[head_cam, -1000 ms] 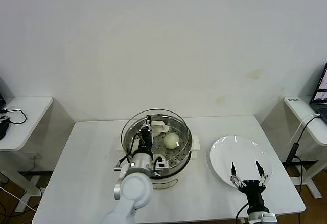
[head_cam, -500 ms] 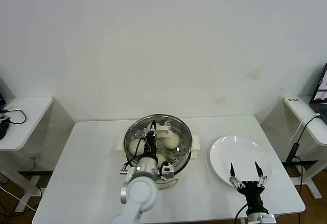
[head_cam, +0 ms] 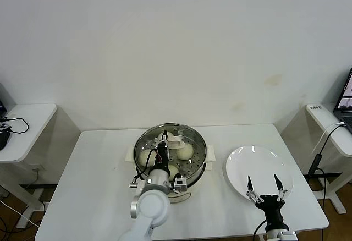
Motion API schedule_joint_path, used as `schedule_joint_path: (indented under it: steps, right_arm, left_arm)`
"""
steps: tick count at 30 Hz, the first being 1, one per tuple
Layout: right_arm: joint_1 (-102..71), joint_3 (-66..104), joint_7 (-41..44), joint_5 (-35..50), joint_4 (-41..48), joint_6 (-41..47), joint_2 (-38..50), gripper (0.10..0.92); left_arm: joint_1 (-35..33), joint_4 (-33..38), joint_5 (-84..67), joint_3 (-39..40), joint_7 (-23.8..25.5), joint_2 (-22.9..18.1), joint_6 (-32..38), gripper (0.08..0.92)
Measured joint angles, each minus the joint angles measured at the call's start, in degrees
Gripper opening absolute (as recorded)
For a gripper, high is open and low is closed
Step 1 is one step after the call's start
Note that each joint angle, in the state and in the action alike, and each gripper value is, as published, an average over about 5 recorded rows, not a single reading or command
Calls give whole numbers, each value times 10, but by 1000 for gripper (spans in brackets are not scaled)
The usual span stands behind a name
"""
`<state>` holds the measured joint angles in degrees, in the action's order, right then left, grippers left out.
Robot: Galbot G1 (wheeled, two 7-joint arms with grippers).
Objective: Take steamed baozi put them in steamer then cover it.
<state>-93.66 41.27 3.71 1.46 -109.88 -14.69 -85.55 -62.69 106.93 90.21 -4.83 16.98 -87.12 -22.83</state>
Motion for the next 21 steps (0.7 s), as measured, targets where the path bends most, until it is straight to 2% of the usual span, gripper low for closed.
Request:
schedule_joint_path:
  steps: [5,14,21]
  right_arm:
    - [0,-1,0,0,0,0,0,823]
    - [-2,-3,1,-2,-2,0,-1,823]
    - [-5,-4,1,-4,-3,0,-2,823]
  left_arm:
    - [-6,5,-2,3,0,0,0,256]
    - [-22,32,-10,11,-3,9,3,516]
    - [-48,80,-29,11,-9,33,14,723]
